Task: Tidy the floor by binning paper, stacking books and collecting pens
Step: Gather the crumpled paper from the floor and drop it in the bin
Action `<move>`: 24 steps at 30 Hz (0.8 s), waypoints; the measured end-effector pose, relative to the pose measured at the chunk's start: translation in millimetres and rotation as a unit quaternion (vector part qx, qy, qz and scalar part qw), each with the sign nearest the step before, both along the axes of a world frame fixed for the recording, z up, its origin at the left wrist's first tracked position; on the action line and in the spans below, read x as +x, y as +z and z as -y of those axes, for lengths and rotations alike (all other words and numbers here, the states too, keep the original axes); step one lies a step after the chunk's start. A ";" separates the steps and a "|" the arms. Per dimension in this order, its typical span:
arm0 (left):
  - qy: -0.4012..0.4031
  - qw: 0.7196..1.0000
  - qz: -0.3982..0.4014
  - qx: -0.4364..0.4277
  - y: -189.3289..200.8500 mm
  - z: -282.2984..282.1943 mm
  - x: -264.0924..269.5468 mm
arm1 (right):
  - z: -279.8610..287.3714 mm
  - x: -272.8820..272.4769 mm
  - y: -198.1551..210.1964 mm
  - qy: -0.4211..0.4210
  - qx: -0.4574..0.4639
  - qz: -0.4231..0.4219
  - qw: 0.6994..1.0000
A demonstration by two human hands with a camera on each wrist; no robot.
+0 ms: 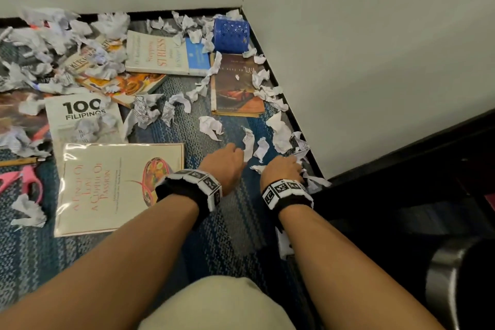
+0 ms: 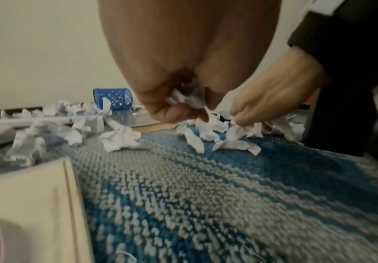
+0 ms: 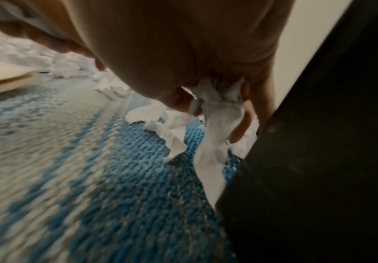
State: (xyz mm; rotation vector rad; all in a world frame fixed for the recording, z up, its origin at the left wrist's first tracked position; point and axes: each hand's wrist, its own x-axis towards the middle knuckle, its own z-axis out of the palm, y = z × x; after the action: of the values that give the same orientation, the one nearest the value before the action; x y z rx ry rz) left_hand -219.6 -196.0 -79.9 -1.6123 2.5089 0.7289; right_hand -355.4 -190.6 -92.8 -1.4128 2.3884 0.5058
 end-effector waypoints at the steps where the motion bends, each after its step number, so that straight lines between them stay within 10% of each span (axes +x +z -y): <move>1: 0.008 1.000 -0.006 0.001 -2.3 4.9 -1.4 | 4.6 -2.4 -2.5 0.001 -0.021 0.009 1.000; 7: 0.022 0.999 -0.026 -0.031 -16.2 15.9 -22.2 | 1.9 -11.0 -11.4 -0.086 -0.080 -0.058 0.991; 14: -0.109 0.992 0.010 -0.066 -35.5 40.2 -48.0 | 17.8 -21.1 -38.1 -0.191 0.073 -0.108 0.973; 24: -0.048 0.998 -0.032 -0.007 -56.9 74.1 -30.3 | 20.3 -31.9 -47.6 -0.096 0.027 -0.086 0.991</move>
State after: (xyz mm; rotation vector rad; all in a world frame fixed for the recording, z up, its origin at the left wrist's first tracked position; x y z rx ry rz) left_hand -249.9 -270.1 -136.9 -1.4826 2.6200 0.7653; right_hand -387.2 -210.9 -140.4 -1.1436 2.5896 0.6595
